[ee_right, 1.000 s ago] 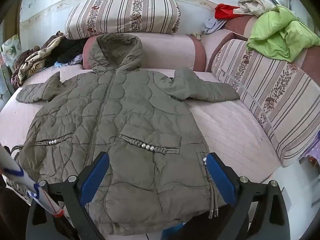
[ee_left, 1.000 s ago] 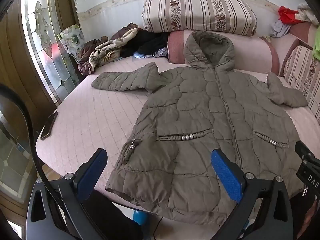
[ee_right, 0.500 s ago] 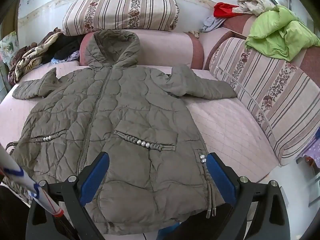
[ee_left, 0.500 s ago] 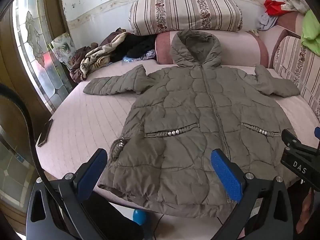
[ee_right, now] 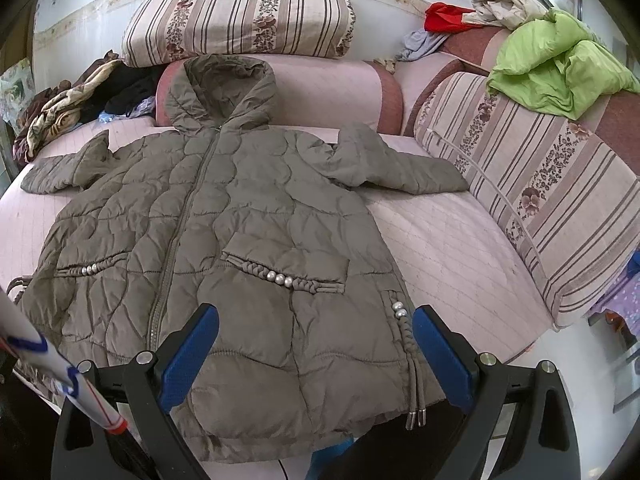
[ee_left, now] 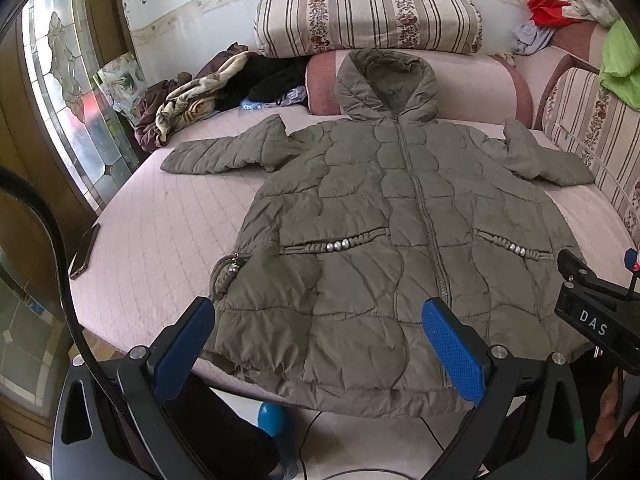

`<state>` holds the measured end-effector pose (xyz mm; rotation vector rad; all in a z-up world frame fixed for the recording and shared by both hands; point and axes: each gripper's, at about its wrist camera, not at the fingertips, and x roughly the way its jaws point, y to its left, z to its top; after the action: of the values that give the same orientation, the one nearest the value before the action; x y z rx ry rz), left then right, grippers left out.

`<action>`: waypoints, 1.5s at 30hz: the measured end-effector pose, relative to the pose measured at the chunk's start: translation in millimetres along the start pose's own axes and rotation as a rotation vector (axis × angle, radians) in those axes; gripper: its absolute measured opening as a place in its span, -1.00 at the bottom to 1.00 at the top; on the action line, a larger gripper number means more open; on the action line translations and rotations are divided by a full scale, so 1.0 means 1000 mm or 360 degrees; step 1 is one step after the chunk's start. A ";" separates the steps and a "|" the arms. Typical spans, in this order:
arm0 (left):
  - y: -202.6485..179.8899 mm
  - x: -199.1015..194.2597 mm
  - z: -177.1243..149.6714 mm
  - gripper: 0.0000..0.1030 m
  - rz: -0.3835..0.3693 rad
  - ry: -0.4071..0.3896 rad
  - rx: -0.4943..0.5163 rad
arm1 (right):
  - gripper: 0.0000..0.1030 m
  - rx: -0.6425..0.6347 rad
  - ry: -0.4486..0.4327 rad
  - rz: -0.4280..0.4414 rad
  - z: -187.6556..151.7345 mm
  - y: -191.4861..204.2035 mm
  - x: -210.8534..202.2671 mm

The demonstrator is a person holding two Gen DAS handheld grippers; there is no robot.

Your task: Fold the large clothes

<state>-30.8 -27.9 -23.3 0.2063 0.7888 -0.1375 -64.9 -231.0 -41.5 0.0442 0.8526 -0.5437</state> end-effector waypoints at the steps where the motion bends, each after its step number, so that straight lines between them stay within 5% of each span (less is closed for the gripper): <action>1: 0.000 -0.001 -0.002 1.00 0.0004 -0.0001 0.0002 | 0.93 0.0001 0.0000 -0.0002 -0.001 -0.001 -0.001; 45: 0.020 -0.081 -0.039 1.00 -0.0094 -0.0209 -0.0084 | 0.93 0.0026 -0.0178 -0.0010 -0.031 -0.010 -0.083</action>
<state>-110.2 4.2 10.8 0.1227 0.6671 -0.1836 -135.5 -195.8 0.5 0.0258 0.7397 -0.5540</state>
